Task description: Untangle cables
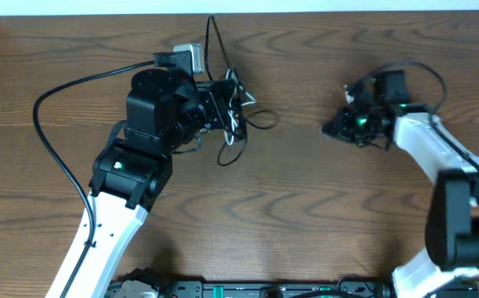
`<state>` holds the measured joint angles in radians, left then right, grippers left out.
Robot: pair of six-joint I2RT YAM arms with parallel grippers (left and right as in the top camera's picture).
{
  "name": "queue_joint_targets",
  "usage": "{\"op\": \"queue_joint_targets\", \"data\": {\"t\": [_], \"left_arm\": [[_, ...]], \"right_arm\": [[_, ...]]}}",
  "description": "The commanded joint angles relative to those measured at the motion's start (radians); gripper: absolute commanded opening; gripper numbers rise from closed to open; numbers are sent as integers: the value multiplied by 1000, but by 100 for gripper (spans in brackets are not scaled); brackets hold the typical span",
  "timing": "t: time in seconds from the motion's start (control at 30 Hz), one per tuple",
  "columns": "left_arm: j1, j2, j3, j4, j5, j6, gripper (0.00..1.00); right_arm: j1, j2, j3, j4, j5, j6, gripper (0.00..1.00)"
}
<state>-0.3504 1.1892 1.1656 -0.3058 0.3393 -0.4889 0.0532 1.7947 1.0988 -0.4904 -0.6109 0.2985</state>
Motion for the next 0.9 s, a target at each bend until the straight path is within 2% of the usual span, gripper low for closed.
{"op": "queue_joint_targets", "data": {"t": [0.0, 0.03, 0.07, 0.13, 0.17, 0.23, 0.53, 0.87], "left_arm": [[3, -2, 21, 23, 27, -35, 7], [3, 0, 21, 27, 27, -45, 8], [3, 0, 21, 31, 29, -49, 8], [3, 1, 21, 45, 44, -49, 7], [3, 1, 21, 54, 53, -52, 7], [3, 1, 21, 70, 66, -60, 7], [3, 16, 20, 79, 107, -74, 8], [2, 76, 20, 89, 171, -138, 8]], "right_arm": [[-14, -170, 14, 1, -203, -72, 8], [-12, -200, 14, 4, -212, -72, 15], [-9, -222, 14, 7, -212, -71, 27], [2, -258, 14, 10, -212, -66, 45], [10, -270, 14, 13, -211, -54, 52], [28, -274, 14, 24, -211, -17, 58], [152, -247, 14, 131, -212, 81, 71], [215, -238, 14, 170, -179, 142, 73]]}}
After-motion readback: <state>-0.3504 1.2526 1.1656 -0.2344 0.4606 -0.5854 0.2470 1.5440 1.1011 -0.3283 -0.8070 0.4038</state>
